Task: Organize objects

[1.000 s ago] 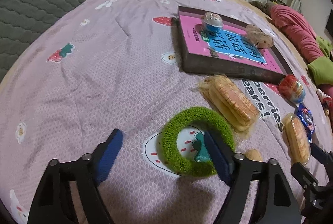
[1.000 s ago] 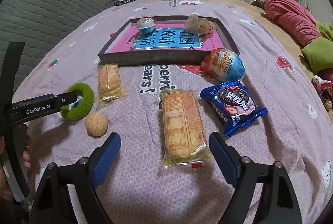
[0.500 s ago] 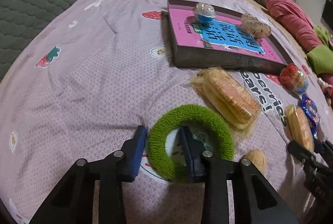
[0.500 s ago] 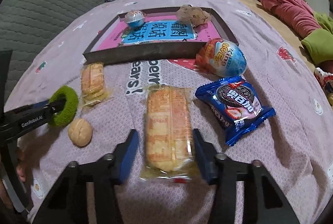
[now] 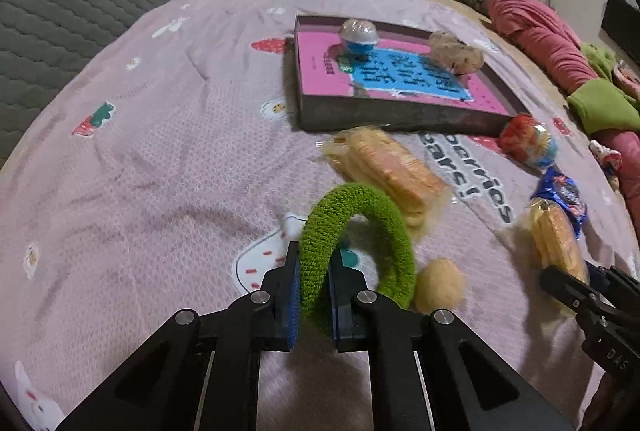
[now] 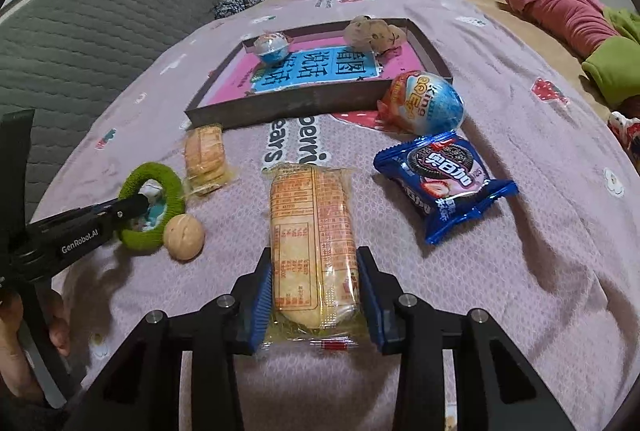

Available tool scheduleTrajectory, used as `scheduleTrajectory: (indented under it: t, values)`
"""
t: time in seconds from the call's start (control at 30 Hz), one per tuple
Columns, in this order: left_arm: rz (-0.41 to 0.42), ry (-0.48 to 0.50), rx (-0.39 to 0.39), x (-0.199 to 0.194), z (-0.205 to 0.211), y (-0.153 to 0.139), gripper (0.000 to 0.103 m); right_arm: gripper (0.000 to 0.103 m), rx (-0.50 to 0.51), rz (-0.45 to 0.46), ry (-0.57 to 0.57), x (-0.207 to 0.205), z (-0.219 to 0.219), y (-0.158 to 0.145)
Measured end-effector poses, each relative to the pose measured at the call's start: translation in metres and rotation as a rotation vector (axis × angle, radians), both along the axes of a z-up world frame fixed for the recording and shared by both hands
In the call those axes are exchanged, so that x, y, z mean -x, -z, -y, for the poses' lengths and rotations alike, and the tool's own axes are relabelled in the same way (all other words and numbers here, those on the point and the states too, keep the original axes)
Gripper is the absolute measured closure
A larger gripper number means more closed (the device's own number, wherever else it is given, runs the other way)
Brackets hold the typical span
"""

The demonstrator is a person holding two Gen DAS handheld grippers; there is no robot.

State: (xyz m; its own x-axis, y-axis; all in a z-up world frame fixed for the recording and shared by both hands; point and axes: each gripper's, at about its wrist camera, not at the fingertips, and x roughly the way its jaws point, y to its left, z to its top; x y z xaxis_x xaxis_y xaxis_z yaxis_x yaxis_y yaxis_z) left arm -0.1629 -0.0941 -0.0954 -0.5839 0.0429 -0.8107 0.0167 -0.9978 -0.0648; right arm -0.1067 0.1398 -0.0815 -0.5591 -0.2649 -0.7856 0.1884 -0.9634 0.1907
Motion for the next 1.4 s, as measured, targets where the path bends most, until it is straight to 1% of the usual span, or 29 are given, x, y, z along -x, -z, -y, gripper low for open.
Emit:
scheduleTrajectory:
  t: [0.2,0.47,0.7,1.1,1.4]
  values:
    - [-0.029,0.006,0.014,-0.018,-0.013,-0.016,0.092,0.063,-0.002,-0.028,-0.008,-0.011,-0.001,-0.015]
    - [-0.086,-0.009,0.028,-0.038,-0.016,-0.042,0.092,0.063,0.025,-0.058,-0.016,-0.026,-0.003,-0.034]
    - [-0.126,-0.001,0.039,-0.055,-0.022,-0.067,0.092,0.063,0.037,-0.095,-0.035,-0.039,-0.001,-0.054]
    - [-0.185,0.005,0.048,-0.078,-0.042,-0.096,0.092,0.063,0.040,-0.168,-0.031,-0.058,-0.007,-0.086]
    - [-0.211,0.016,0.056,-0.089,-0.052,-0.110,0.092,0.063,0.036,-0.206,-0.020,-0.068,-0.014,-0.103]
